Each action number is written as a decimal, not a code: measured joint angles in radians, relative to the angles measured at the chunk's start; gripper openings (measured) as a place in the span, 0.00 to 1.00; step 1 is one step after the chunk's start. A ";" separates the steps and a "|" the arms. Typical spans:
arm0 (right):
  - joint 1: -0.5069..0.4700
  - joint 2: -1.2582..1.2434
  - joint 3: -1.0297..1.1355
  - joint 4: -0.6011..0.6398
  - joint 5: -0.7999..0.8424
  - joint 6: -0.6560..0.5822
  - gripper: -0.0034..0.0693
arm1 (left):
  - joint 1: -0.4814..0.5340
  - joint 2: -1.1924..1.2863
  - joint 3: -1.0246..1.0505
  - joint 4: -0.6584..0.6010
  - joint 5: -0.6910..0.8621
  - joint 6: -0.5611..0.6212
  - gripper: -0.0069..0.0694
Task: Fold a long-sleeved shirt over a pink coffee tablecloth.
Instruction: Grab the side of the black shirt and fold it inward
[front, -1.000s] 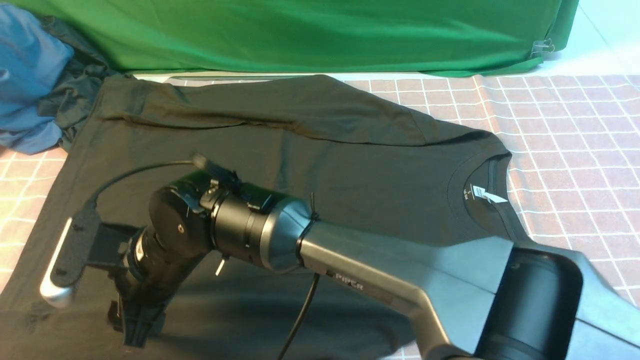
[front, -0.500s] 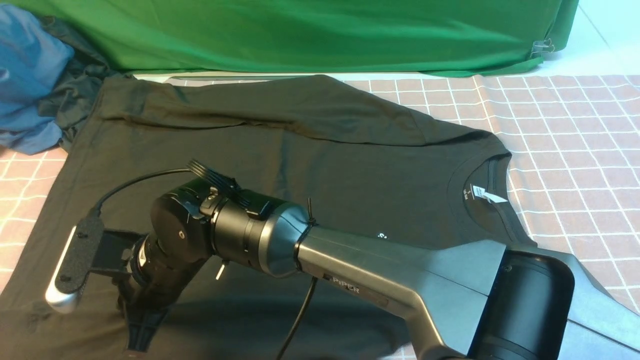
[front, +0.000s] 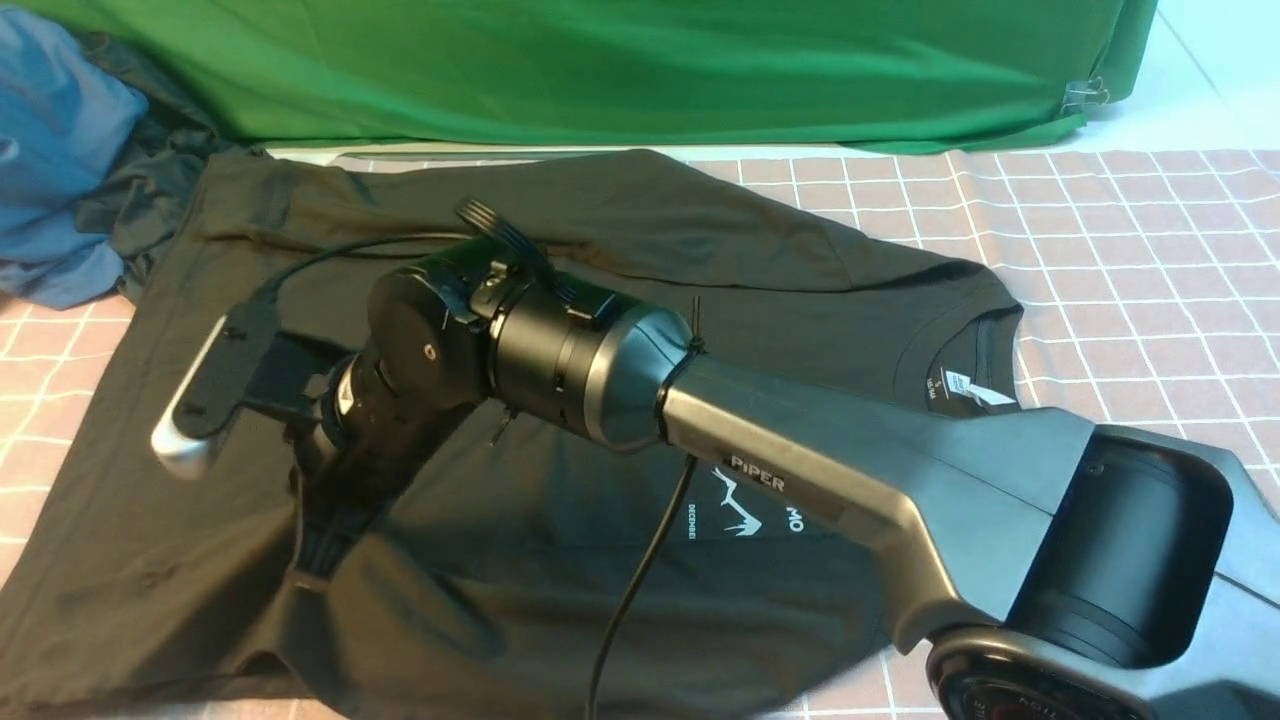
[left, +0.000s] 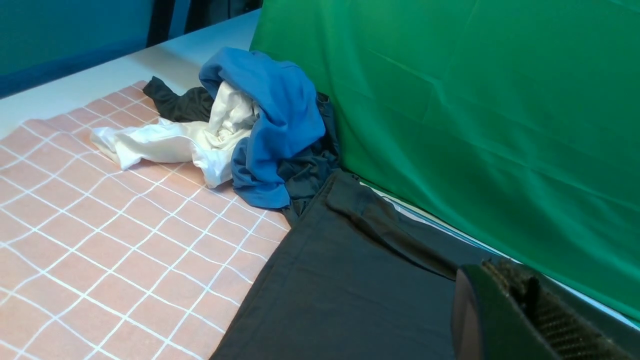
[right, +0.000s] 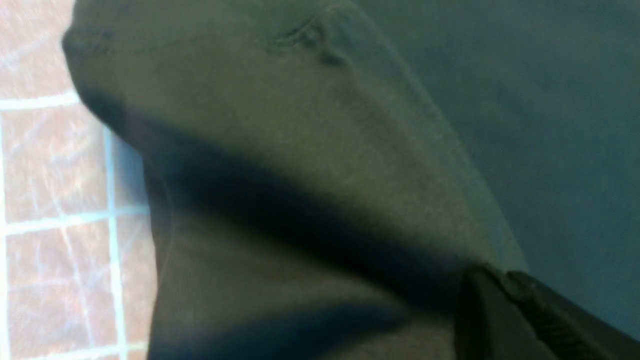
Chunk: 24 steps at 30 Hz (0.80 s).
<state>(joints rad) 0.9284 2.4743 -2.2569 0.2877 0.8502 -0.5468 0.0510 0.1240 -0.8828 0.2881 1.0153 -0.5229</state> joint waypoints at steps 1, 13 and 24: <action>0.000 0.001 0.000 0.001 0.019 0.003 0.12 | 0.000 0.000 0.000 0.001 0.000 0.000 0.11; 0.000 -0.025 -0.022 0.000 0.157 0.080 0.81 | 0.000 0.000 0.000 0.015 0.011 0.016 0.11; 0.017 -0.019 -0.088 0.065 -0.192 0.078 0.80 | 0.000 0.000 0.000 0.018 0.008 0.028 0.11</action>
<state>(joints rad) 0.9455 2.4552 -2.3452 0.3523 0.6586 -0.4685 0.0510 0.1240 -0.8828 0.3060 1.0236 -0.4949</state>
